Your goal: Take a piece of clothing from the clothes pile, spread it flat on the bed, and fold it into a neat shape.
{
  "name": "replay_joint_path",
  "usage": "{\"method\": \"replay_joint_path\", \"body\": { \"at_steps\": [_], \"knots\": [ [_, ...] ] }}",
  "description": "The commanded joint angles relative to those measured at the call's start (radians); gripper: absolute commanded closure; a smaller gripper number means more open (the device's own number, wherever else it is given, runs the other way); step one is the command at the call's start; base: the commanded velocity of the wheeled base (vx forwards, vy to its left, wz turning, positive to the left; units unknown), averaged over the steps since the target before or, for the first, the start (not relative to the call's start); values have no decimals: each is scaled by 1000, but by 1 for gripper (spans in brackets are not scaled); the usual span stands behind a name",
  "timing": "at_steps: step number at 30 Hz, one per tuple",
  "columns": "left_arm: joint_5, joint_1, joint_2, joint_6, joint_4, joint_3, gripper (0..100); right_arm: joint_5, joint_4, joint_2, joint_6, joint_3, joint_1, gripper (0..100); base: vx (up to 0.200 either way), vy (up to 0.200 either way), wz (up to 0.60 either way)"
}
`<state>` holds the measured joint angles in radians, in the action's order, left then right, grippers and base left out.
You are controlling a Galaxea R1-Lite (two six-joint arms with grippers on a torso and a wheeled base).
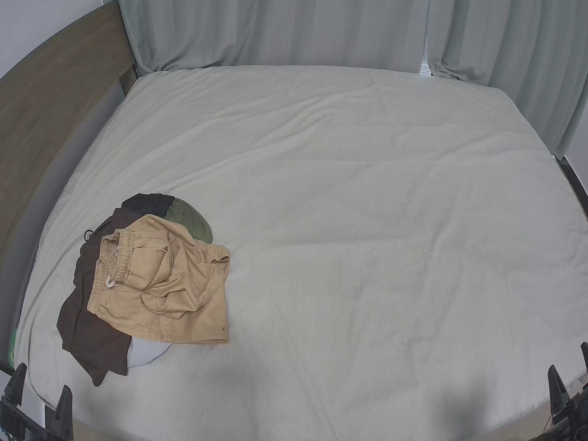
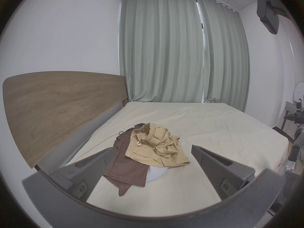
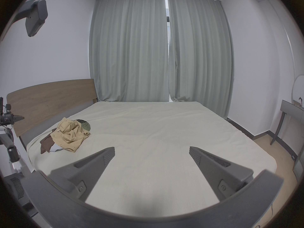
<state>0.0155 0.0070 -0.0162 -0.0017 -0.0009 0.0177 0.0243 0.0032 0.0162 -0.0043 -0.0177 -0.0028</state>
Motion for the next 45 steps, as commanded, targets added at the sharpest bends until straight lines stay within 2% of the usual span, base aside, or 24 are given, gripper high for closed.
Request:
{"method": "replay_joint_path", "body": {
  "at_steps": [1,13,15,17,21,23,26,30,35,39,45],
  "knots": [
    [0,1,16,-3,1,-18,0,0,0,-7,-2,16,0,0,0,0,0],
    [-9,1,16,-12,-25,-13,0,-1,-2,-7,0,16,-2,0,0,0,0],
    [-9,5,1,-21,-85,68,0,0,-2,-7,-2,16,-2,0,0,0,0],
    [-9,5,-48,-27,-94,140,0,0,-2,-7,-3,16,-2,0,0,0,0],
    [-23,-28,-117,-47,-91,157,0,-1,-2,-7,-6,16,-2,0,0,0,0],
    [-54,-78,-146,-75,-85,156,0,-1,-2,-7,-6,16,-2,0,0,0,0],
    [-81,-105,-200,-95,-77,174,0,-1,-2,-7,-6,16,-2,0,0,0,0],
    [-75,-124,-331,-155,-91,234,0,-1,-2,-9,-8,16,-2,0,0,0,0],
    [-77,-125,-492,-185,-122,315,0,-1,-2,-9,-8,16,-2,0,0,0,0],
    [-80,-124,-599,-185,-203,357,0,-1,-2,-9,-8,16,-2,0,0,0,0],
    [-135,-119,-676,-185,-231,401,0,0,-2,-9,-6,16,-2,0,0,0,0]
  ]
}}
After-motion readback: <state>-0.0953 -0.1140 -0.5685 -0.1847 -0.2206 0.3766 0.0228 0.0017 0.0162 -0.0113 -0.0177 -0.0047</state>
